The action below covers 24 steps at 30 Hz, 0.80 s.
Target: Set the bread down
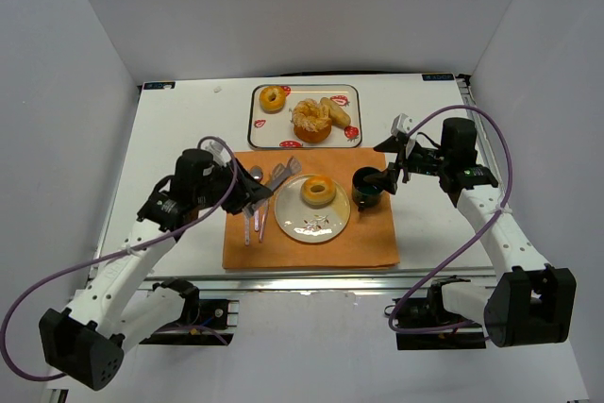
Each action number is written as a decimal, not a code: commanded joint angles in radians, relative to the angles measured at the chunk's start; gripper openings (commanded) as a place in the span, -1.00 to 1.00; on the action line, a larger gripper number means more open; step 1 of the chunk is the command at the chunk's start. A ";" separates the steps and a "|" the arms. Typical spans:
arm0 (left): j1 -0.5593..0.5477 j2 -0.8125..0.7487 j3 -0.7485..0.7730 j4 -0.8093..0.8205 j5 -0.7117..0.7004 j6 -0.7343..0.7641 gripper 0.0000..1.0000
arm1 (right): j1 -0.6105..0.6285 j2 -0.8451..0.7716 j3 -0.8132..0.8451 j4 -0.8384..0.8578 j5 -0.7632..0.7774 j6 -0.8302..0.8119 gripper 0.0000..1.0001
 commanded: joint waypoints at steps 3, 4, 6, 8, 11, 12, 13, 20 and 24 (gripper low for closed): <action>0.080 0.064 0.106 0.103 -0.020 -0.013 -0.04 | -0.005 -0.022 0.003 0.020 -0.033 -0.007 0.79; 0.094 0.105 0.103 0.171 -0.009 -0.025 -0.08 | -0.005 -0.022 0.003 0.021 -0.034 -0.009 0.79; 0.147 0.159 0.098 0.271 -0.008 -0.062 -0.15 | -0.005 -0.019 0.004 0.027 -0.036 -0.009 0.79; 0.199 0.253 0.100 0.386 -0.023 -0.103 -0.15 | -0.005 -0.017 0.006 0.029 -0.039 -0.007 0.79; 0.242 0.398 0.127 0.474 -0.049 -0.145 -0.15 | -0.005 -0.023 0.006 0.029 -0.039 -0.012 0.79; 0.262 0.438 0.143 0.512 -0.050 -0.160 -0.14 | -0.005 -0.028 0.003 0.029 -0.037 -0.013 0.79; 0.272 0.480 0.161 0.534 -0.052 -0.169 -0.12 | -0.005 -0.031 0.001 0.029 -0.037 -0.021 0.79; 0.313 0.759 0.258 0.822 0.023 -0.317 -0.08 | -0.005 -0.042 -0.016 0.032 -0.025 -0.032 0.79; 0.324 0.856 0.281 0.904 0.051 -0.361 -0.04 | -0.005 -0.046 -0.025 0.032 -0.014 -0.039 0.79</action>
